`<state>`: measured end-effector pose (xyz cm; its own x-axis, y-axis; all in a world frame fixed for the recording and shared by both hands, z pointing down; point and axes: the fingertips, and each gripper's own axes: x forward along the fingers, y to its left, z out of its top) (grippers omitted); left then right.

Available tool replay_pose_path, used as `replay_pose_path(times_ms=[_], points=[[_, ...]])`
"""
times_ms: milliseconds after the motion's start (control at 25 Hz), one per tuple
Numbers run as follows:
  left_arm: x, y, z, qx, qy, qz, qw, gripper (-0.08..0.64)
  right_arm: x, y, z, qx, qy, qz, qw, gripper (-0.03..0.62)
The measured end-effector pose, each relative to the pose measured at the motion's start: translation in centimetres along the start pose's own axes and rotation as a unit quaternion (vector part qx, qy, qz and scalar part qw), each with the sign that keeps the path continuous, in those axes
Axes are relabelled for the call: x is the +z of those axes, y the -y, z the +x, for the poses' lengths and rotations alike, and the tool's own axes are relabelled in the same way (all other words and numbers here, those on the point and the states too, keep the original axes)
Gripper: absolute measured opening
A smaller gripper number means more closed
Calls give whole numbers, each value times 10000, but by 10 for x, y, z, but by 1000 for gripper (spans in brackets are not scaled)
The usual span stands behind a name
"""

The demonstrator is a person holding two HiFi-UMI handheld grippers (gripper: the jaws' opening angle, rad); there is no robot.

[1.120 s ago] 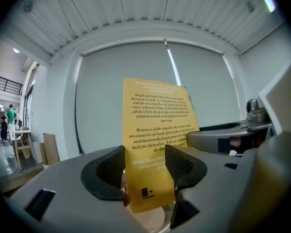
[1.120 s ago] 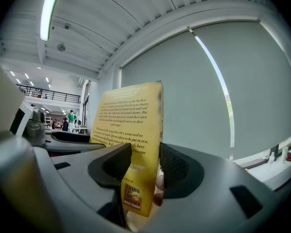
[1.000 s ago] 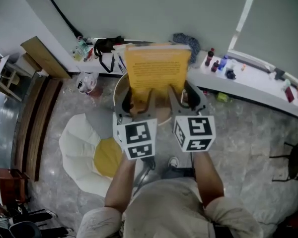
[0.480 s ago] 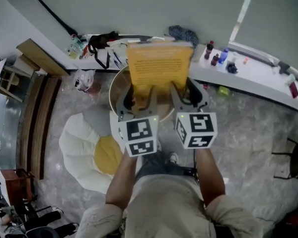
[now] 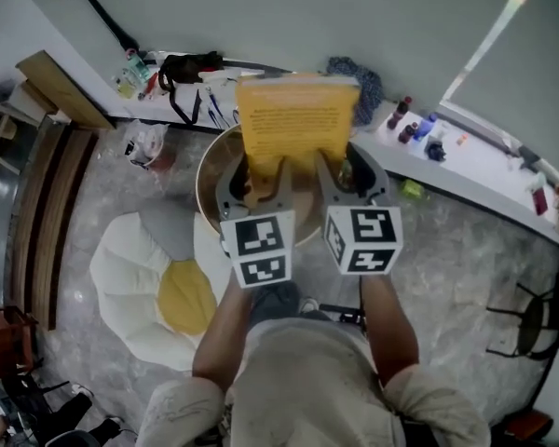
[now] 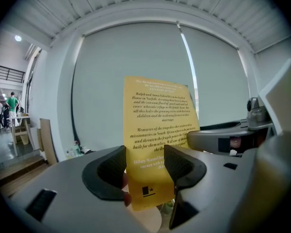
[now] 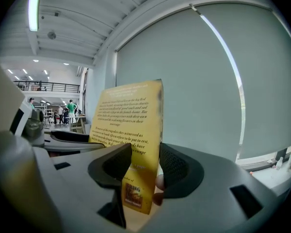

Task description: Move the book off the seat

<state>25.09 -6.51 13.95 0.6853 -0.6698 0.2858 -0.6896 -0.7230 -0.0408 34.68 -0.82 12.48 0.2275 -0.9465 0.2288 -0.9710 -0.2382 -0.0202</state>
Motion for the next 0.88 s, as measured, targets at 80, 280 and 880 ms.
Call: replay_pose_path(times_ms=[80,280,880], points=[[-6,-23,16,75,-81,-97,9999,253,-2,-12,28,87,-110,-69,9999,193],[-37,-71,55,158,-432,-277,9986,250,-27,-36,89,221,-490,-96,9985,193],[-167,-100,169,273,-1878,-815,9784,252,-157,-22,213,568,-1853,72,9810,193]])
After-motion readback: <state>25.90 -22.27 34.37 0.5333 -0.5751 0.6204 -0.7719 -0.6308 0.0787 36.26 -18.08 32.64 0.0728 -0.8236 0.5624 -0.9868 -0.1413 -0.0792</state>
